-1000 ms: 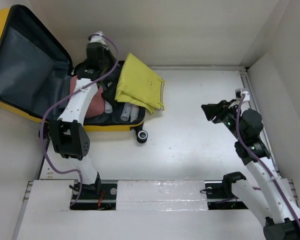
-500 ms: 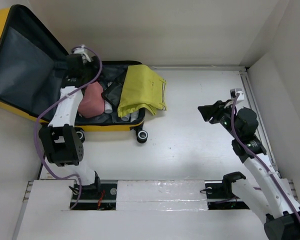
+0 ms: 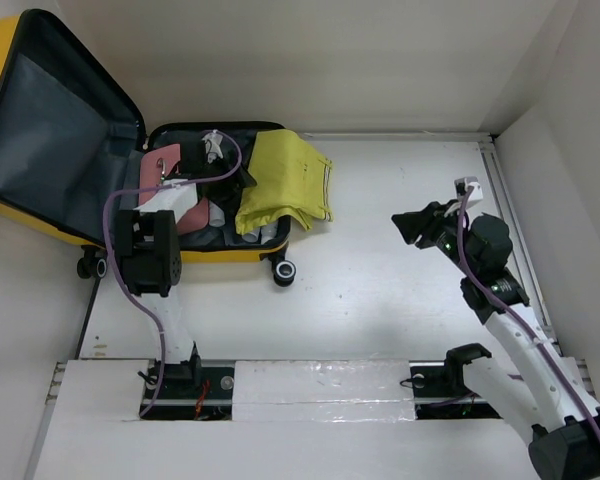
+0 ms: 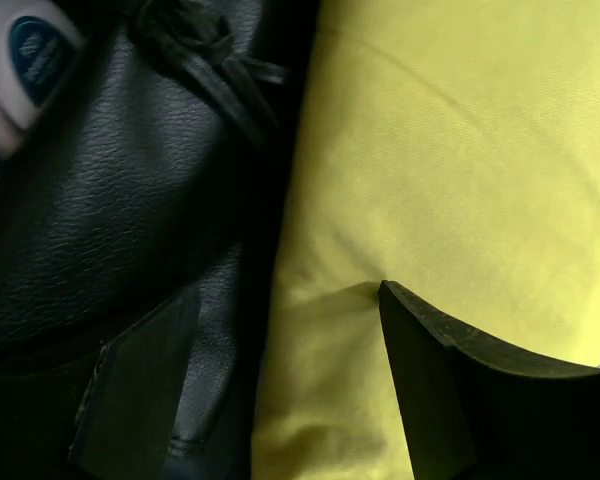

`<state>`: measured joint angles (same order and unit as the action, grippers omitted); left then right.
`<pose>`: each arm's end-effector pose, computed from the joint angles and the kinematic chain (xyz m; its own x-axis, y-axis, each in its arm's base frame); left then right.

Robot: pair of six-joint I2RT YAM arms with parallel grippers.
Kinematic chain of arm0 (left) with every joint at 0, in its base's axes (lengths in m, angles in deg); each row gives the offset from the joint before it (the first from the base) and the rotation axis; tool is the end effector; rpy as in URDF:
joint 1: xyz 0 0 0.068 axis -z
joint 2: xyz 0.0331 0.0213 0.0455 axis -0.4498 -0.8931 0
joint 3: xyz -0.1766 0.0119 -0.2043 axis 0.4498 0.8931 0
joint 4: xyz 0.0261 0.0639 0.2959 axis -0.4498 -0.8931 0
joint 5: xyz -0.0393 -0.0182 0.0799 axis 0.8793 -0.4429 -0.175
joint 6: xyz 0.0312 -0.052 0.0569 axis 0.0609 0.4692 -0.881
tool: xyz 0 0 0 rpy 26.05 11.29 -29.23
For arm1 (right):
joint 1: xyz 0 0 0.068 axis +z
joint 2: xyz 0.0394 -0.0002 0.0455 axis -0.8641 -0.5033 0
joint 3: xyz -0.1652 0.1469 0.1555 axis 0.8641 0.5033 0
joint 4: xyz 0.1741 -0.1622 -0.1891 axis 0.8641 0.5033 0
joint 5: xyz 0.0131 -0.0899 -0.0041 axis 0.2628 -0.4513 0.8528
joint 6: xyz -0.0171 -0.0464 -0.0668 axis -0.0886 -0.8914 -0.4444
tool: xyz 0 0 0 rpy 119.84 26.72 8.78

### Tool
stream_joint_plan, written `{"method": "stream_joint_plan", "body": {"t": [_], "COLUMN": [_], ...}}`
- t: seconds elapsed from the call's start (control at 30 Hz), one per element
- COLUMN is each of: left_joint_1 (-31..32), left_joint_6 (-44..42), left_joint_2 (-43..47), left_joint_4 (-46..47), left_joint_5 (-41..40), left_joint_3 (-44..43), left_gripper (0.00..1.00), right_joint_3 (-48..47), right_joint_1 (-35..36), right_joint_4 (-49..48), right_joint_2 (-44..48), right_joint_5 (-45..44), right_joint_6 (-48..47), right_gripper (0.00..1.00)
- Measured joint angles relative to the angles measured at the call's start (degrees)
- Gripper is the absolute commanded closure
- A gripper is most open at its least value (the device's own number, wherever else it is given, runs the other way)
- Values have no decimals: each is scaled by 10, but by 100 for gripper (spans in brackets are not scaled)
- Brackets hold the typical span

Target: Pack the luggage

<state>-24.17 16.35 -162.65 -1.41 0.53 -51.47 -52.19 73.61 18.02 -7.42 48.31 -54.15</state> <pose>0.5073 -0.0558 0.1804 -0.6476 -0.2626 -0.7153 0.2226 0.8326 -0.5072 0.2569 0.0846 0.3092 -0.2755 0.3266 -0.9041 -0.4317 0.7983 0.4199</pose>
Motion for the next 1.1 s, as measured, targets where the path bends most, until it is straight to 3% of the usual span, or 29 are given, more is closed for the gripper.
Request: {"method": "stream_joint_plan", "body": {"t": [0.13, 0.3, 0.37, 0.4, 0.47, 0.73, 1.1], "left_joint_1": [0, 0, 0, 0, 0, -2, -24], "left_joint_6": [15, 42, 57, 64, 77, 91, 101], "left_joint_2": [-6, -24, -34, -38, -42, -13, 176], "left_joint_4": [38, 95, 122, 134, 150, 155, 68], "left_joint_5": [26, 57, 69, 73, 80, 79, 54], "left_joint_3": [2, 2, 9, 16, 25, 37, 28], "left_gripper": [37, 54, 66, 83, 99, 100, 100], "right_joint_3": [0, 0, 0, 0, 1, 1, 2], "right_joint_1": [1, 6, 7, 8, 8, 12, 17], "right_joint_4": [-3, -3, -4, -5, -5, -15, -16], "right_joint_2": [-6, -18, -22, -23, -23, -23, -19], "right_joint_5": [2, 3, 3, 3, 2, -1, -8], "right_joint_6": [0, 0, 0, 0, 0, 0, 0], "right_gripper": [53, 53, 53, 53, 53, 53, 52]}}
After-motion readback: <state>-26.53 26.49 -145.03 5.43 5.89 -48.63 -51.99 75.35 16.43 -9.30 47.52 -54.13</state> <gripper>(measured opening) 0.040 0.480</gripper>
